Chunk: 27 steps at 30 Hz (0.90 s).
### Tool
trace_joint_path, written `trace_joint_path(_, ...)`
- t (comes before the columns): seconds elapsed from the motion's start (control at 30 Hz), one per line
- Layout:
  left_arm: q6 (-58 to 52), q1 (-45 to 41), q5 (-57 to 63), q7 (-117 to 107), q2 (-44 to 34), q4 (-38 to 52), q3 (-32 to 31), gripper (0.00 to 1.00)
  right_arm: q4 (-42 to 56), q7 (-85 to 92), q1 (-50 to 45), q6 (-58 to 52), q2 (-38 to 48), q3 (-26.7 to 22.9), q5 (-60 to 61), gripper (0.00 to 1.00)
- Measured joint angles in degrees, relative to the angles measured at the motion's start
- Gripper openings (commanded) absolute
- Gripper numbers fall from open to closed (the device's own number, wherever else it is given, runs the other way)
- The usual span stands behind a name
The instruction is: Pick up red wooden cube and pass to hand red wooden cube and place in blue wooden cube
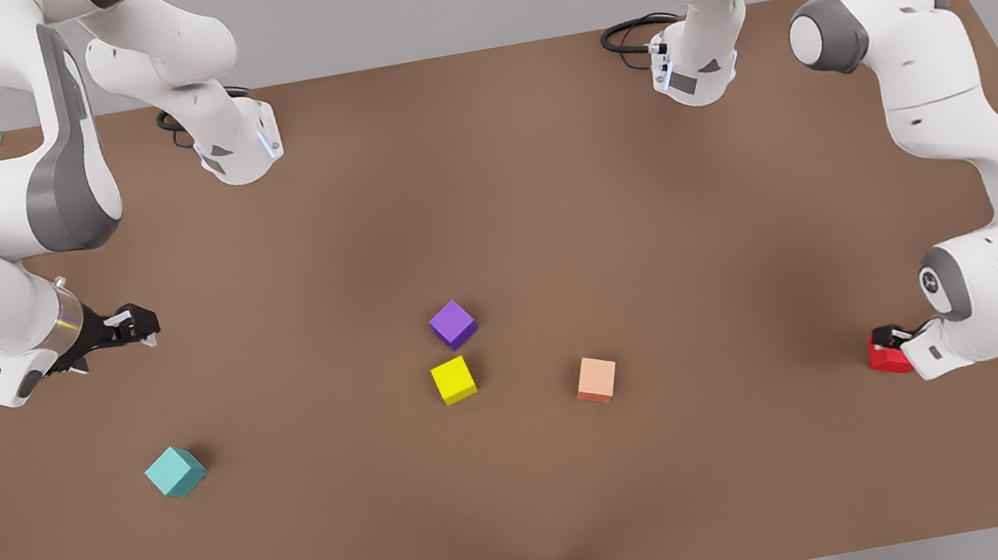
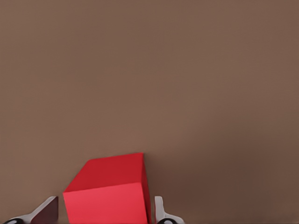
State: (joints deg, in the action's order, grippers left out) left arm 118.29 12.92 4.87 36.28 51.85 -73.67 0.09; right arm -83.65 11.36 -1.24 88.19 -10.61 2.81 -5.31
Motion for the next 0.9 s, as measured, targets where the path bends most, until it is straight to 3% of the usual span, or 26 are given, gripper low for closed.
trace_joint_path(0.33,0.16,0.0,-0.21,0.65,1.86,-0.18,0.0,1.0,-0.05,0.21,0.01,0.0,0.0,-0.01,-0.01,1.0)
trace_joint_path(0.4,0.19,0.0,-0.23,0.27,1.97,-0.19,-0.05,0.7,-0.05,0.24,0.01,0.0,0.0,0.0,0.0,1.0)
trace_joint_path(0.43,0.21,0.0,-0.18,0.08,1.98,-0.18,-0.07,0.62,-0.05,0.25,0.0,0.0,0.0,0.0,0.0,1.0)
trace_joint_path(0.6,-1.17,-0.24,-1.76,-1.72,0.66,0.37,-1.43,0.62,0.03,0.38,0.03,0.0,-0.01,0.02,0.02,1.0)
trace_joint_path(0.67,-5.33,0.08,-5.6,-3.76,-0.88,2.13,-5.57,0.63,0.44,0.76,0.15,0.12,-1.22,0.31,0.85,1.0)
trace_joint_path(0.73,-12.09,0.23,-8.94,-7.18,-1.44,6.2,-14.96,0.63,2.27,2.42,-1.03,0.23,-4.41,0.56,4.52,1.0)
trace_joint_path(0.8,-18.0,-1.37,-11.93,-12.1,-0.88,7.72,-27.0,0.63,4.16,6.11,-1.67,-0.06,-12.32,0.95,14.92,1.0)
trace_joint_path(0.9,-21.96,-4.64,-23.85,-19.44,0.91,8.2,-33.65,0.63,8.32,13.89,-2.23,-0.29,-23.53,3.16,32.97,1.0)
